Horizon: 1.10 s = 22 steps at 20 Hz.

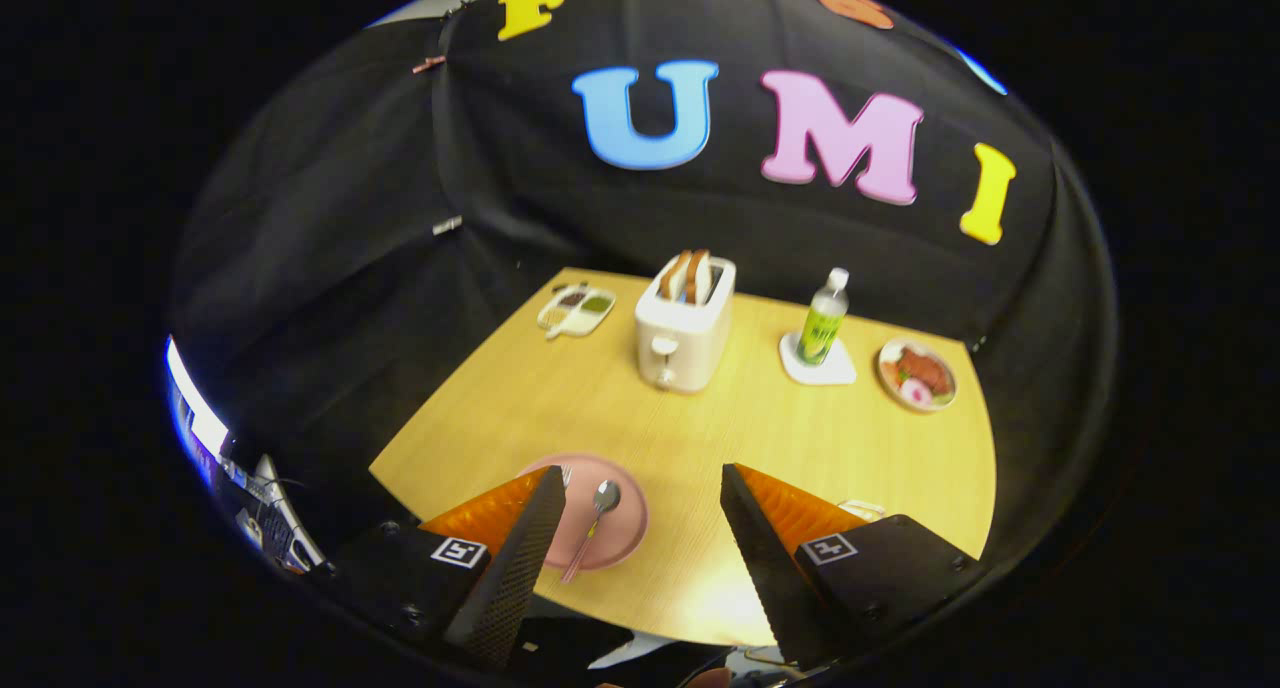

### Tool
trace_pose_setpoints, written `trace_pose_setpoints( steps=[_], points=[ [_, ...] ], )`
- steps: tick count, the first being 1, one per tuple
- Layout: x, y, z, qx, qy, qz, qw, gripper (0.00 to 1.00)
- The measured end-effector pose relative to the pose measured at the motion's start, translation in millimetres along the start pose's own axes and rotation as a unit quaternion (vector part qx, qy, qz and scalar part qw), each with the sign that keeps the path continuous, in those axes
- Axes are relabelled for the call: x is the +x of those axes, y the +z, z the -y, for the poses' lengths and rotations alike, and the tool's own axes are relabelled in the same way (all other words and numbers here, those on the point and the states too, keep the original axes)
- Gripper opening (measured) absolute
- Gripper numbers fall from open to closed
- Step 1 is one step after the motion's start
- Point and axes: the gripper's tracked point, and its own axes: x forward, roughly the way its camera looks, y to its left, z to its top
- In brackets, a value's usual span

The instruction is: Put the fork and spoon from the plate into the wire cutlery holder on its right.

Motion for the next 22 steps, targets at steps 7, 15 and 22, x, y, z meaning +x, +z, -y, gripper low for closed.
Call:
trace_pose_setpoints(
  steps=[7,15,22],
  points=[
    [92,-103,-40,0.013,0.048,-0.175,0.983,0.72],
    [168,-180,-44,0.012,0.008,-0.275,0.961,0.57],
    [193,-200,-42,0.034,-0.033,-0.313,0.948,0.34]
  ],
)
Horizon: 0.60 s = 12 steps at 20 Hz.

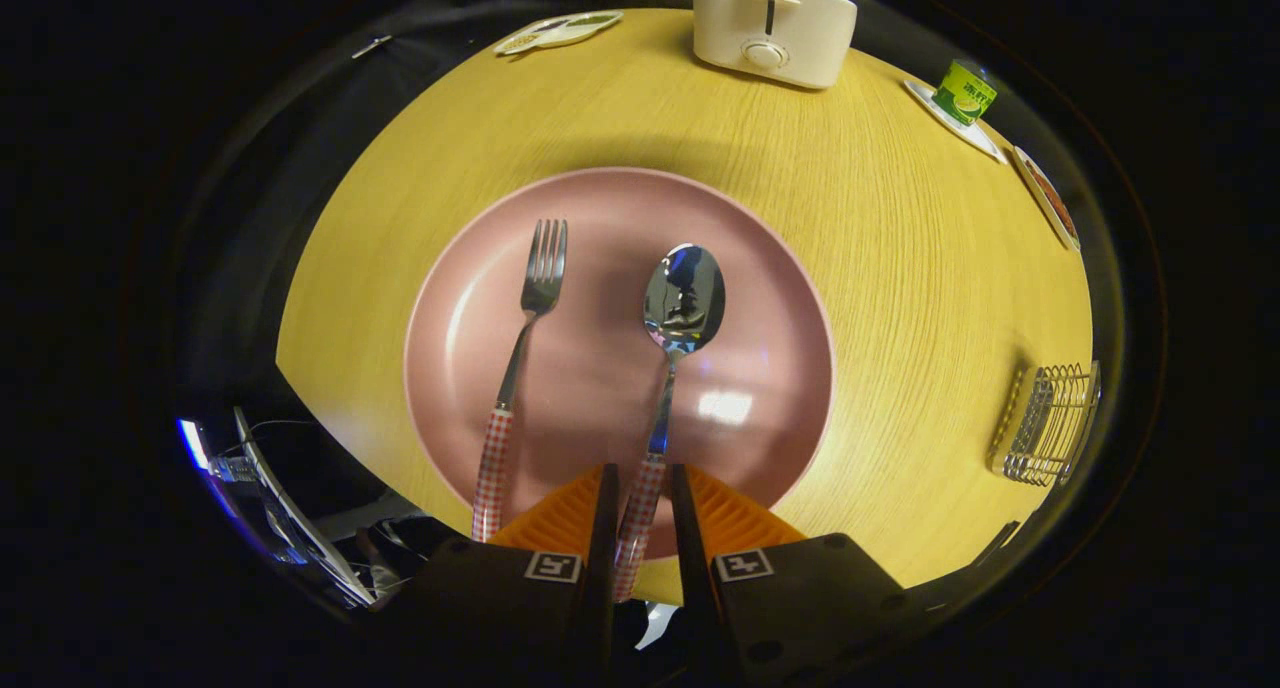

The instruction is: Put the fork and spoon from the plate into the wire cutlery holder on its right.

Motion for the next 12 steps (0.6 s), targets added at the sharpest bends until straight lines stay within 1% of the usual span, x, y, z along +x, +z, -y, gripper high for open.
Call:
trace_pose_setpoints(
  steps=[1,2,4,6,8,12],
  points=[
    [5,2,5,0.005,-0.011,0.000,1.000,0.34],
    [3,5,6,0.015,-0.012,0.001,1.000,0.24],
    [0,4,5,0.029,-0.002,-0.004,1.000,0.14],
    [-3,5,5,0.051,0.011,0.003,0.999,0.12],
    [-10,10,5,0.068,0.026,0.015,0.997,0.12],
    [-46,21,1,0.093,0.068,0.042,0.992,0.12]
  ],
)
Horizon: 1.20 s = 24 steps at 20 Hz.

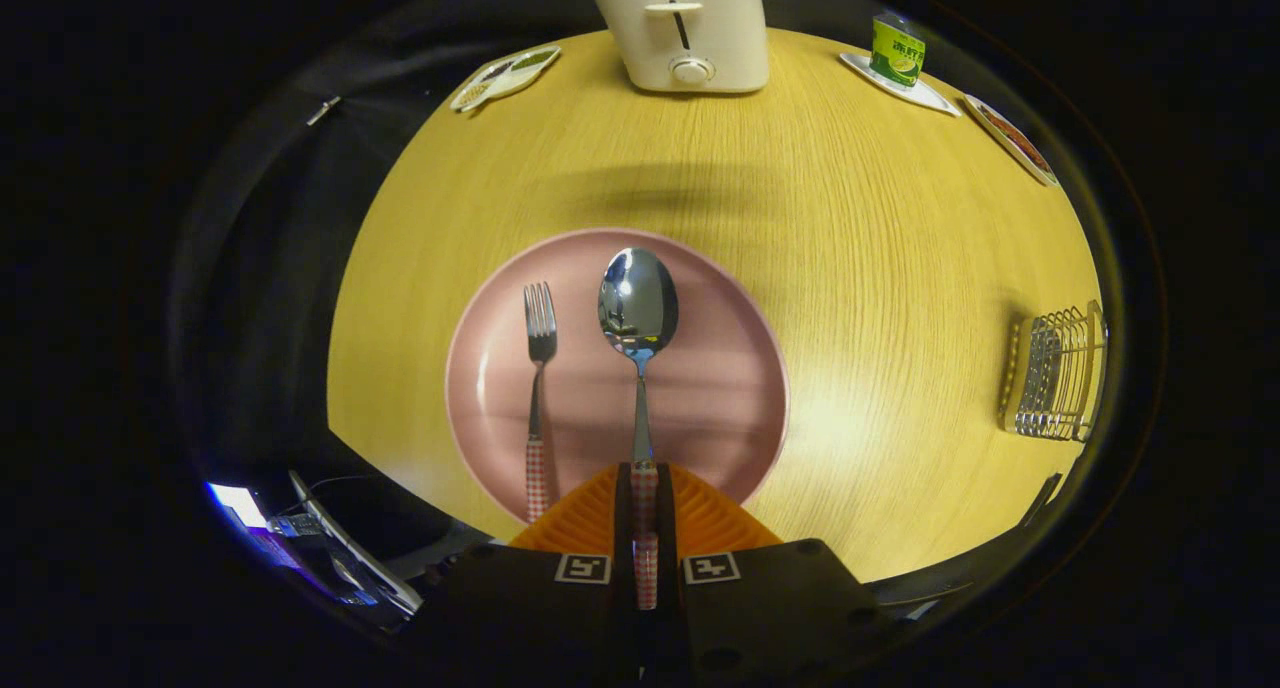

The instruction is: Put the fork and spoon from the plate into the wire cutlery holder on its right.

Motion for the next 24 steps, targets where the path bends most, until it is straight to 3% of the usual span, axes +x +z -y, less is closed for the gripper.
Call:
trace_pose_setpoints(
  steps=[6,12,16,19,24],
  points=[
    [-86,26,11,0.001,0.047,0.066,0.997,0.12],
    [-153,35,72,0.014,0.047,0.104,0.993,0.12],
    [-189,32,130,0.025,0.025,0.111,0.993,0.12],
    [-202,20,173,0.013,-0.002,0.092,0.996,0.11],
    [-197,-8,228,-0.039,-0.050,-0.010,0.998,0.12]
  ],
)
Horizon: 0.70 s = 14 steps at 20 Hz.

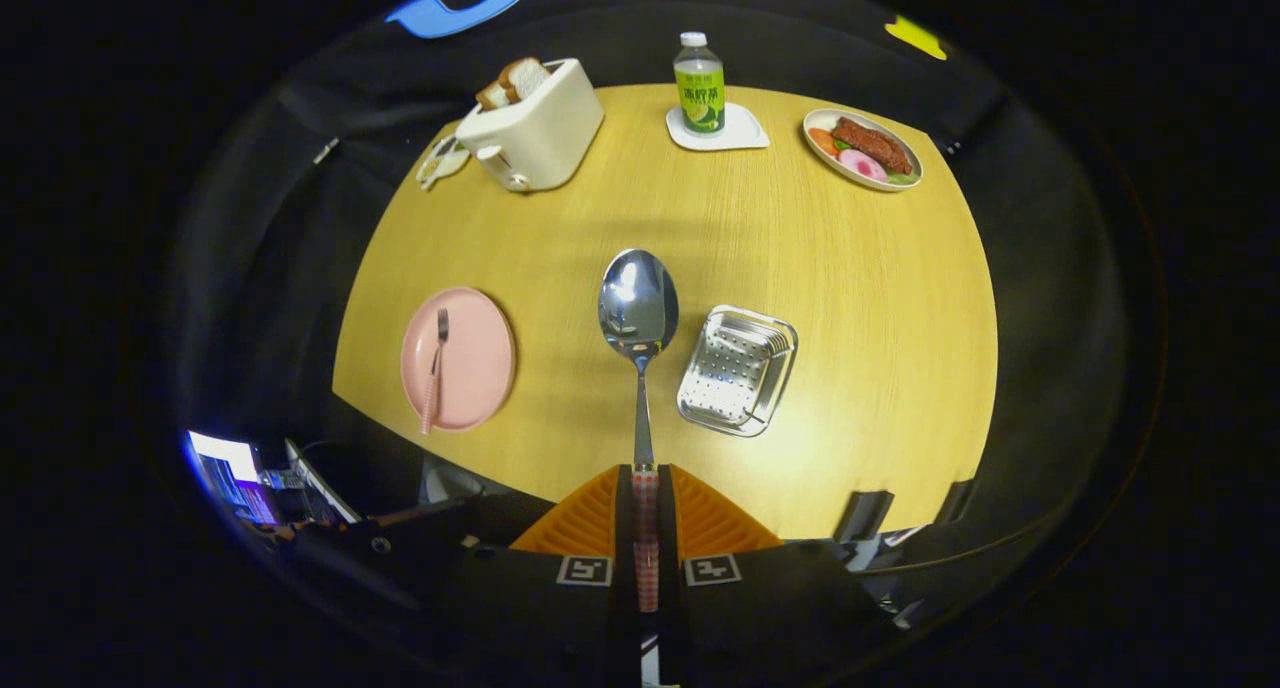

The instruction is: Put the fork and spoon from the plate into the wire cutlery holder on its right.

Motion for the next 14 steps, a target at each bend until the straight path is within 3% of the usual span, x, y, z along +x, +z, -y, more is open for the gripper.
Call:
trace_pose_setpoints(
  steps=[5,10,14],
  points=[
    [18,-13,41,-0.022,-0.024,-0.110,0.993,0.12],
    [29,-16,69,-0.041,-0.046,-0.218,0.974,0.11],
    [48,-11,81,-0.039,-0.062,-0.269,0.960,0.11]
  ],
)
